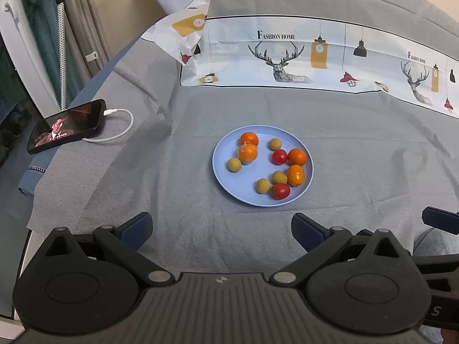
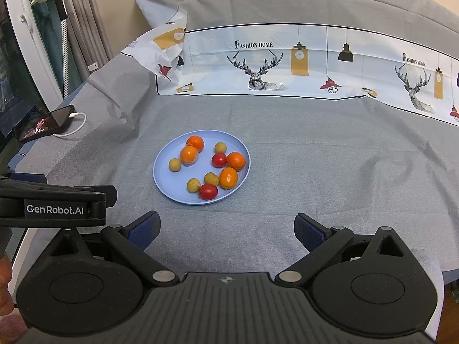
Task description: Organize fruits
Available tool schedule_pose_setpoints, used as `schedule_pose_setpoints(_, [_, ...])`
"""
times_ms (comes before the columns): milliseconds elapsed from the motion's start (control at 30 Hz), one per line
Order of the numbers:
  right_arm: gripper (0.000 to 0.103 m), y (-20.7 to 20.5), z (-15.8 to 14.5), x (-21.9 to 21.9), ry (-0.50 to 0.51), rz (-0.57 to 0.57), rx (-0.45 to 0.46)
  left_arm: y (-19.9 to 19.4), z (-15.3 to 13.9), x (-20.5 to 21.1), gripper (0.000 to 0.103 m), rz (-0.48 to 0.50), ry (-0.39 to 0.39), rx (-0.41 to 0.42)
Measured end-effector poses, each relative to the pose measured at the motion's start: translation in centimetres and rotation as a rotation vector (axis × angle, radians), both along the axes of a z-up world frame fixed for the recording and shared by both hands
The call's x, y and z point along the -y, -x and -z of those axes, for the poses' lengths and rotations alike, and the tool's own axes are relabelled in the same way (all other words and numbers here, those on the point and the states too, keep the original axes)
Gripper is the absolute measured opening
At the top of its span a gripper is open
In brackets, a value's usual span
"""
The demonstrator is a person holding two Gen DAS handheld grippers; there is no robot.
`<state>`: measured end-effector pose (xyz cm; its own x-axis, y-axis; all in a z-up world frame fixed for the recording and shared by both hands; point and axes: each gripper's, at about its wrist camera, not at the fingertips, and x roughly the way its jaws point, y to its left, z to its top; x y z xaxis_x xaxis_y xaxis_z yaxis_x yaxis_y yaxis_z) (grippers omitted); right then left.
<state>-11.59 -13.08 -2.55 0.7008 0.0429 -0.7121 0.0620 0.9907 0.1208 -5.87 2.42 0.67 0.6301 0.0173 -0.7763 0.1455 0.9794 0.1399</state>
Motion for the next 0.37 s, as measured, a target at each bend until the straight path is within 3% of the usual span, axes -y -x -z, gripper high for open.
schedule_pose_setpoints(367, [0.099, -0.09, 0.14, -0.01, 0.001, -0.004, -0.005, 0.09, 0.19, -0.02, 0.103, -0.005, -0.012, 0.006])
